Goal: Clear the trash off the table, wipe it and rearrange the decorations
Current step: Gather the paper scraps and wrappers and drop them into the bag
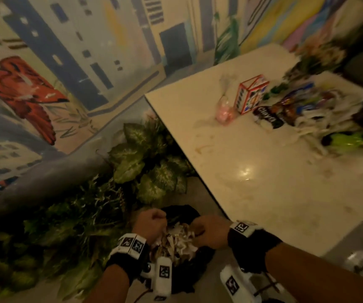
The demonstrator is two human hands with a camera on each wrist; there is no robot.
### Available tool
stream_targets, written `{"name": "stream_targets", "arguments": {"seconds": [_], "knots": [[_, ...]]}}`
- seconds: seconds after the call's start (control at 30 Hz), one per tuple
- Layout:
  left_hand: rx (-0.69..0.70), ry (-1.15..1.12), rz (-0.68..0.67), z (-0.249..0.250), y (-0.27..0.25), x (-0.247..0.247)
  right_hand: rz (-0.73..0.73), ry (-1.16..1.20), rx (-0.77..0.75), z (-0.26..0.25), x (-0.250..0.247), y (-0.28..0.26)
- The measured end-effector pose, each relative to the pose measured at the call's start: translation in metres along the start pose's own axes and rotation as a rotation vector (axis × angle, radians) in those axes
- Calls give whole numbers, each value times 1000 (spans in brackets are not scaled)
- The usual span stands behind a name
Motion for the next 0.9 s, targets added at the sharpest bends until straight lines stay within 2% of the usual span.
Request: {"name": "stream_targets", "arguments": {"seconds": [0.13,0.37,0.53,0.63,0.77,0.9], "knots": [[121,-37,7,68,1,23,101,-34,-77,42,-65,-37],[276,52,93,176,22,97,239,0,-44,181,-191,-82],[274,160,95,241,50,171,257,-1,42,291,-267,-105],[249,206,103,275,68,207,255,-13,76,337,-302,-117],[190,288,114,304,92,237,318,51,70,372,-337,-120],[136,424,69,331,116,253,394,133,44,382,-357,-114]]}}
Point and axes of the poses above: each hand's wrist, its own y-axis towards the middle knuckle, its own x-axis out of the palm, z = x × y, the point moved 5 cm from there along y, towards the middle knuckle, and after that the axes turned 7 degrees about x, right-handed, at the moved point
